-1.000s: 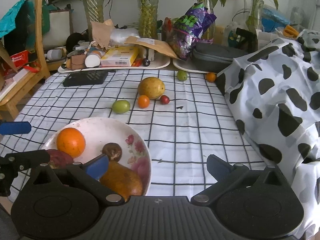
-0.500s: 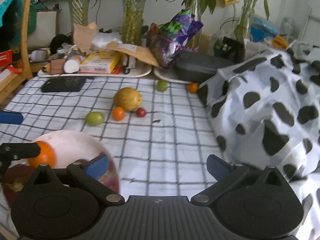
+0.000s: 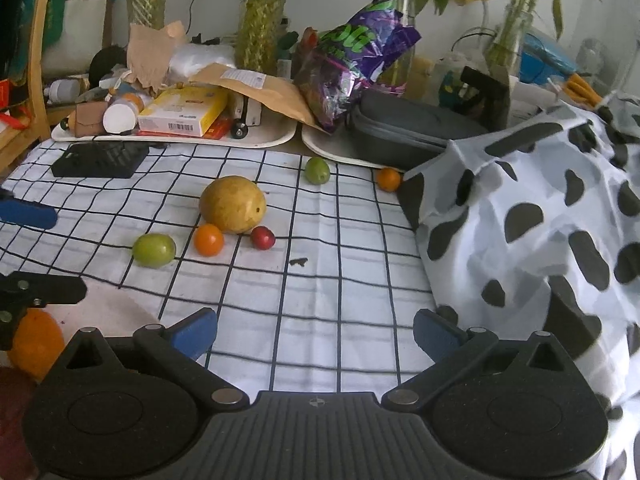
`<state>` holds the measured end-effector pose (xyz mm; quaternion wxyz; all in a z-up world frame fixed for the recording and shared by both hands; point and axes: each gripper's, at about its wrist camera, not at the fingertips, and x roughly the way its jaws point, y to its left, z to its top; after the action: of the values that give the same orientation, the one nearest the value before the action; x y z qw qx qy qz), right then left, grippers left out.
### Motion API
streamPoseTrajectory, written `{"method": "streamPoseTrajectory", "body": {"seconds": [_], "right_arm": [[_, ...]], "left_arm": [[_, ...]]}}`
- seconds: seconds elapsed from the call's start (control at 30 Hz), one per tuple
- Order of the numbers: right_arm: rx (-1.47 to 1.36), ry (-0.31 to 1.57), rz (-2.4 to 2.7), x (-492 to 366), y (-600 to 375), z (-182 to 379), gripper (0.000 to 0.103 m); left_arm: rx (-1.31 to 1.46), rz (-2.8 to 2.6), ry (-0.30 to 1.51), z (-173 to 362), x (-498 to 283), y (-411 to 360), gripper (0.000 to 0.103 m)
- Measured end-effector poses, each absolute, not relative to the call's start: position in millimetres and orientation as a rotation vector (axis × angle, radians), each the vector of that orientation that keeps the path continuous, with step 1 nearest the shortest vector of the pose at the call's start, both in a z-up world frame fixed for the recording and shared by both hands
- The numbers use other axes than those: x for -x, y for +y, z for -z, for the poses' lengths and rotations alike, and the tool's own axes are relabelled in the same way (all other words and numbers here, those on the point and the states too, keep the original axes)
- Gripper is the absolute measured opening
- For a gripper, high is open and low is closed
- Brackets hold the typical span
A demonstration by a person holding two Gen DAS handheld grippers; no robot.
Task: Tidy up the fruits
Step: 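Grasp a green lime with the left tool while the right tool moves toward the fruit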
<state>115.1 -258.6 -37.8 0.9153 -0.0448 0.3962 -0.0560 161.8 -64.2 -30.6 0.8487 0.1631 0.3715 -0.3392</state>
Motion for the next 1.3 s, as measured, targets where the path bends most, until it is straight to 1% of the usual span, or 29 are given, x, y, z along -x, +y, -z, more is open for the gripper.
{"method": "streamPoseTrajectory", "body": {"seconds": [0.03,0.1,0.23,0.3,0.53,0.57,0.6,0.67,0.83,0.9,1.07,1.3], "right_arm": [[0.095,0.817,0.112,-119.0,-258.6,38.0,0.103],[0.099,0.818,0.107,-127.4,-258.9,38.6,0.103],[0.105,0.825,0.107,-142.2,-260.4,41.6,0.103],[0.108,0.834,0.104,-147.5,-261.3,43.8,0.103],[0.136,0.849,0.095,-163.2,-261.5,49.8,0.103],[0.137,0.85,0.095,-164.9,-261.8,50.3,0.103],[0.139,0.85,0.095,-166.2,-262.2,50.7,0.103],[0.14,0.849,0.097,-168.3,-263.2,51.4,0.103],[0.134,0.85,0.104,-172.7,-265.8,52.5,0.103],[0.129,0.855,0.104,-174.9,-266.3,53.7,0.103],[0.118,0.87,0.08,-178.2,-263.7,57.2,0.103],[0.071,0.847,-0.012,-179.6,-252.8,56.9,0.103]], "left_arm": [[-0.352,0.724,0.788,32.7,-166.0,-66.9,0.069],[-0.371,0.737,0.8,37.3,-174.6,-71.8,0.06],[-0.414,0.754,0.816,47.8,-191.2,-79.3,0.059],[-0.435,0.766,0.815,51.6,-197.9,-82.0,0.056],[-0.457,0.857,0.814,57.8,-211.8,-92.9,0.054],[-0.46,0.873,0.815,59.0,-213.2,-94.7,0.052],[-0.463,0.882,0.816,60.3,-214.6,-95.7,0.043],[-0.465,0.894,0.836,64.9,-219.5,-98.5,0.036],[-0.487,0.916,0.831,73.3,-221.3,-104.6,0.032],[-0.497,0.921,0.824,72.8,-219.7,-105.8,0.028],[-0.522,0.886,0.784,69.4,-216.3,-103.1,0.028],[-0.44,0.766,0.767,52.8,-229.9,-85.8,0.028]]}}
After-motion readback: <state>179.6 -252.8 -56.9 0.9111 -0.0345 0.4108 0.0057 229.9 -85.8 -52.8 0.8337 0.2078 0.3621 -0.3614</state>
